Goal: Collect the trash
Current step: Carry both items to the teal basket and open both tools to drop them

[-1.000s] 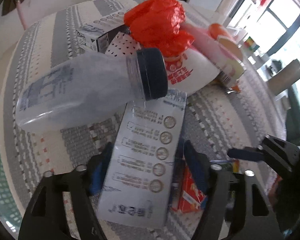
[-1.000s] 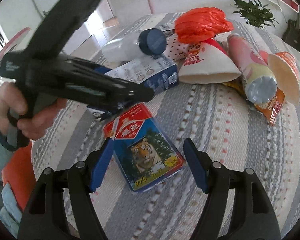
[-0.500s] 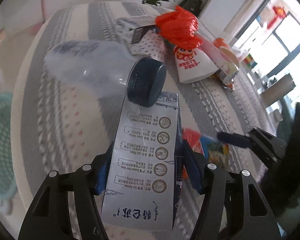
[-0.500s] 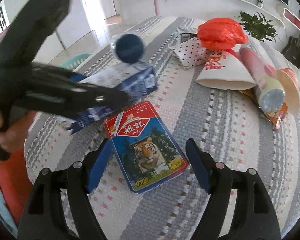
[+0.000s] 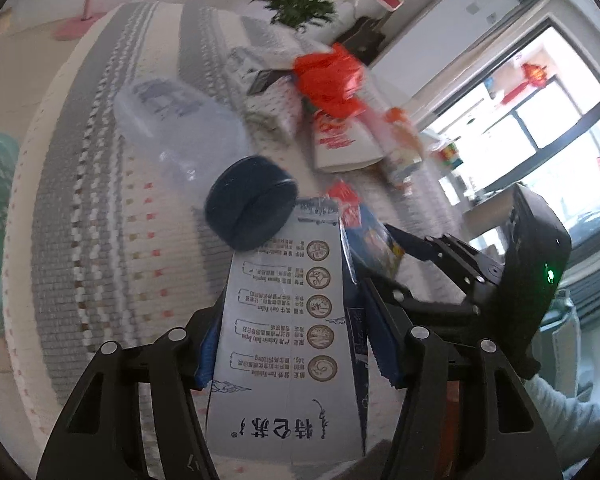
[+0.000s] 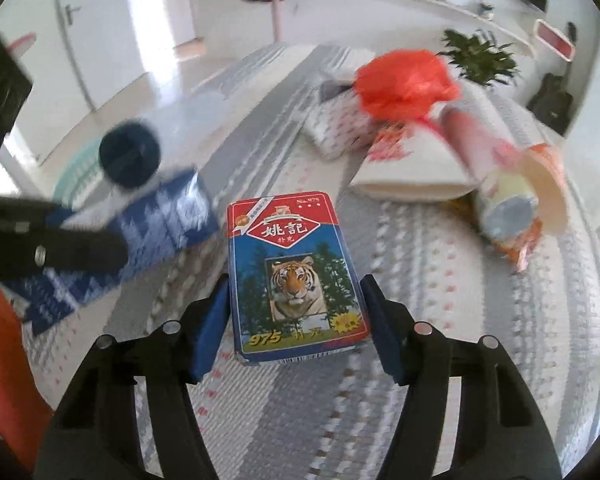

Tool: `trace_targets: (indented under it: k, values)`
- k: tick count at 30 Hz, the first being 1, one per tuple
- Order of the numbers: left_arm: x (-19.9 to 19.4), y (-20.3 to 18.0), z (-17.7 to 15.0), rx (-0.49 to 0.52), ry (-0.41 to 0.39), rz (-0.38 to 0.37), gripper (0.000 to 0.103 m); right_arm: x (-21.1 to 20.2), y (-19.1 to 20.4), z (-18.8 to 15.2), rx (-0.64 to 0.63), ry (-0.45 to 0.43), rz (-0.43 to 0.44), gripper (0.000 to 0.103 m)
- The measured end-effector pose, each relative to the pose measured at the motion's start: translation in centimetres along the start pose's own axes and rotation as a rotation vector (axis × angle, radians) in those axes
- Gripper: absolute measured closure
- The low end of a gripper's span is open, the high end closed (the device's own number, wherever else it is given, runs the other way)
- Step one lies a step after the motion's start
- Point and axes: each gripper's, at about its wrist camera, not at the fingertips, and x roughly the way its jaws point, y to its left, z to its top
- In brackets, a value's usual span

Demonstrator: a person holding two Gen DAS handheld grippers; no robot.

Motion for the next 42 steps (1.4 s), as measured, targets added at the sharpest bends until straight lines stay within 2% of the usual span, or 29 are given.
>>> trace_targets:
  k: [2,8,13,19,21,22,26,29,32,35,42]
  values:
    - [-0.3,-0.8,0.2,-0.003,-0.019,-0.056,0.045,-1.3,-0.4,0.8,0.017,-0.038,-0.015,0.043]
    - [-2.7,-3.8,1.7,0.038,-0.122,-0.148,0.045,-4.5,-2.4,2.7,0.07,-0.122,-0.063,0.043]
    - [-6.7,-5.3,3.4,0.07,-0.235,-0.147,0.045,-6.8,-3.2,5.6,0.086,-0.2,-0.064,0.043]
    - [-13.9,-3.2,4.7,0.04,-0.392,-0.022,0.045,-8.0,-0.2,10.3,0.025,-0.281,-0.017,0.043]
    - [-16.8,-1.3,5.0,0.008,-0.458,0.073,0.045,-8.3,2.0,11.8,-0.005,-0.303,0.015,0.043]
    - [-17.7,-0.8,4.9,-0.002,-0.476,0.103,0.045,-8.4,3.3,12.3,-0.018,-0.31,0.028,0.043]
    - [-21.4,3.5,4.7,-0.083,-0.555,0.31,0.045,-6.9,9.1,15.7,-0.086,-0.322,0.122,0.043]
    - [-23.0,8.0,4.3,-0.196,-0.593,0.434,0.045,-5.1,13.6,17.3,-0.132,-0.307,0.167,0.043]
    - [-23.2,12.3,3.8,-0.312,-0.594,0.514,0.045,-1.7,17.6,18.3,-0.154,-0.254,0.221,0.043]
    - [-22.4,16.8,2.9,-0.434,-0.559,0.557,0.045,2.7,21.3,18.5,-0.162,-0.164,0.25,0.043]
    - [-20.2,23.3,0.0,-0.596,-0.527,0.551,0.045,12.2,25.8,17.1,-0.135,0.068,0.283,0.042]
